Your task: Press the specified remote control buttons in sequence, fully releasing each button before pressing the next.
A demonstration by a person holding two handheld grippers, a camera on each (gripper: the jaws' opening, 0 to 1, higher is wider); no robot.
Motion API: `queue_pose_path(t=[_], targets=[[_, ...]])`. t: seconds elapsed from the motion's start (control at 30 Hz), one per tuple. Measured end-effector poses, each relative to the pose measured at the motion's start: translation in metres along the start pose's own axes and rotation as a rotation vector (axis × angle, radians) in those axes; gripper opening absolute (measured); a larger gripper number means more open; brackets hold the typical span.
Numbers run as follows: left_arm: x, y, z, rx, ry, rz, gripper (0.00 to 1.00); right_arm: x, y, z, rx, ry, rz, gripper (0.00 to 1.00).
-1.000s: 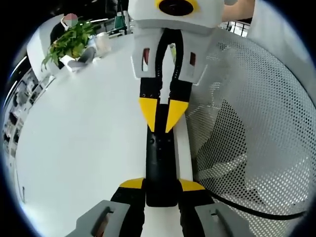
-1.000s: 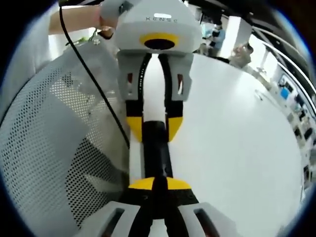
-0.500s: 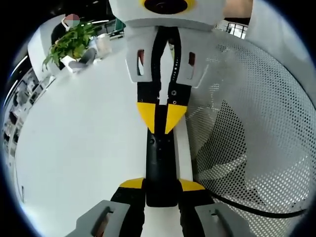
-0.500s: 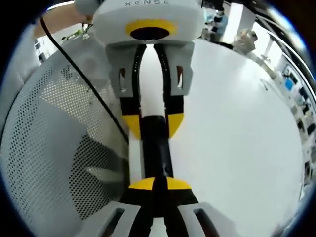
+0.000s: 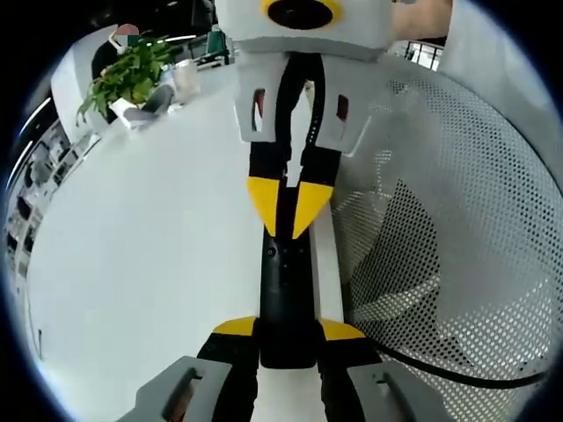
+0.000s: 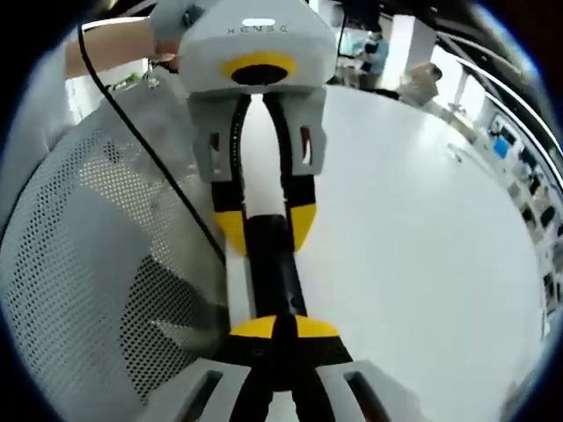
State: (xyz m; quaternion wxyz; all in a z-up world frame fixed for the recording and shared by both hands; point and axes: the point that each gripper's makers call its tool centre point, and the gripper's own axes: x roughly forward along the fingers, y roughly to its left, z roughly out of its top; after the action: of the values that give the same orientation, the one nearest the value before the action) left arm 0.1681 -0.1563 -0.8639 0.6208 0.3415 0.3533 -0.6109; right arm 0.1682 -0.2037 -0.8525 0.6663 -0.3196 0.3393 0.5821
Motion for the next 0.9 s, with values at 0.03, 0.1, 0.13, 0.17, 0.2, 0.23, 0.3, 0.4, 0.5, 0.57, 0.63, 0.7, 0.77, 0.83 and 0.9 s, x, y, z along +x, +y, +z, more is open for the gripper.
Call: queue_pose_path(t=[0.03, 0.1, 0.13, 0.17, 0.2, 0.23, 0.3, 0.4, 0.5, 0.57, 0.63, 0.7, 0.77, 0.83, 0.9], targets=[[0.0001, -0.0001, 0.0, -0.001, -0.001, 0.001, 0.24, -0.0003, 0.0001, -0.0002, -0.018, -0.01, -0.01, 0.02], [0.0001, -0.0001, 0.0002, -0.002, 0.0, 0.003, 0.24, -0.0001, 0.0001, 0.0006, -0.007, -0.015, -0.018, 0.02], [0.0002, -0.0001, 0.0002, -0.002, 0.001, 0.003, 0.24, 0.0003, -0.0006, 0.0015, 0.003, -0.017, -0.019, 0.02], [0.0, -0.0002, 0.0003, -0.002, 0.002, 0.004, 0.24, -0.0001, -0.0011, 0.0017, 0.028, -0.017, -0.018, 0.02], [0.0, -0.0003, 0.0003, -0.002, 0.003, 0.003, 0.24, 0.0, -0.0018, 0.0021, 0.044, -0.015, -0.015, 0.02], [0.0, -0.0003, 0.0002, -0.002, 0.004, 0.003, 0.24, 0.0002, -0.0019, 0.0024, 0.047, -0.013, -0.013, 0.02], [0.0, -0.0002, 0.0002, -0.004, 0.007, 0.002, 0.24, 0.0005, -0.0014, 0.0025, 0.031, -0.003, -0.013, 0.02], [-0.0001, -0.0003, 0.0002, -0.004, 0.011, 0.003, 0.24, 0.0006, -0.0003, 0.0022, 0.01, 0.005, -0.021, 0.02], [0.0, -0.0003, 0.0004, -0.004, 0.011, 0.004, 0.24, -0.0001, 0.0, 0.0019, 0.003, 0.009, -0.023, 0.02], [0.0, -0.0002, 0.0004, -0.004, 0.01, 0.004, 0.24, -0.0003, 0.0001, 0.0018, -0.002, 0.011, -0.025, 0.01], [0.0, -0.0002, 0.0004, -0.005, 0.008, 0.005, 0.24, -0.0007, 0.0006, 0.0017, -0.011, 0.014, -0.025, 0.0], [0.0, -0.0003, 0.0004, -0.004, 0.007, 0.005, 0.24, -0.0006, 0.0007, 0.0016, -0.015, 0.015, -0.027, 0.0], [-0.0001, -0.0003, 0.0002, -0.004, 0.006, 0.006, 0.24, -0.0005, 0.0003, 0.0016, -0.014, 0.016, -0.029, 0.0], [-0.0001, -0.0003, 0.0001, -0.004, 0.006, 0.006, 0.24, -0.0002, 0.0002, 0.0021, -0.021, 0.02, -0.026, 0.0], [-0.0001, -0.0003, 0.0, -0.003, 0.006, 0.005, 0.24, 0.0002, 0.0006, 0.0023, -0.026, 0.023, -0.02, 0.0]])
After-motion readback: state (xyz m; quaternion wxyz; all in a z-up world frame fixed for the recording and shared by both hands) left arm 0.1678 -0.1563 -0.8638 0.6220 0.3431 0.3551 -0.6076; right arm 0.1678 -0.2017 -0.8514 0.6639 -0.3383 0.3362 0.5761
